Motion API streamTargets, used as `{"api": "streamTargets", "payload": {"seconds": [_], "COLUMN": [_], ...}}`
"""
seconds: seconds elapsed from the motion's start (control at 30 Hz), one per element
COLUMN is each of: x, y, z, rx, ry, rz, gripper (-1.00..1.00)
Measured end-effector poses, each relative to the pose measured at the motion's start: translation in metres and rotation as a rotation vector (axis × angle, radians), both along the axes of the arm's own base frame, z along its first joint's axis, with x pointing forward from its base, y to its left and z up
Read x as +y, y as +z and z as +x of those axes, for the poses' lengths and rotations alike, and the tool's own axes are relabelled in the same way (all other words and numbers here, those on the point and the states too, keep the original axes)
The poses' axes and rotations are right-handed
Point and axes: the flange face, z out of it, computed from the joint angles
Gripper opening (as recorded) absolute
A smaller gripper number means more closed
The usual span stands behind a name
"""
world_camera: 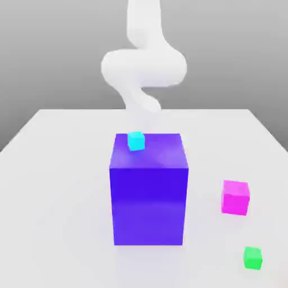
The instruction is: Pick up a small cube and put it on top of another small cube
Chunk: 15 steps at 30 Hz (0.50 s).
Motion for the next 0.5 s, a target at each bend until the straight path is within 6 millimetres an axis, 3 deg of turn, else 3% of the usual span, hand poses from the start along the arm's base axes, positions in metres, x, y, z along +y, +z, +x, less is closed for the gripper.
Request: {"api": "streamTargets", "payload": {"seconds": [0.1, 0.23, 0.37, 0.5], "x": [0.050, 0.115, 0.170, 0.209], "y": [-0.074, -0.174, -0.275, -0.376], "z": [0.023, 0.023, -0.008, -0.071], "rx": [0.105, 0.234, 0.358, 0.488], "ry": [0.176, 0.414, 0.665, 0.946], "rz": [-0.069, -0.165, -0.268, -0.389], "gripper": [0.00, 0.00, 0.00, 0.00]}}
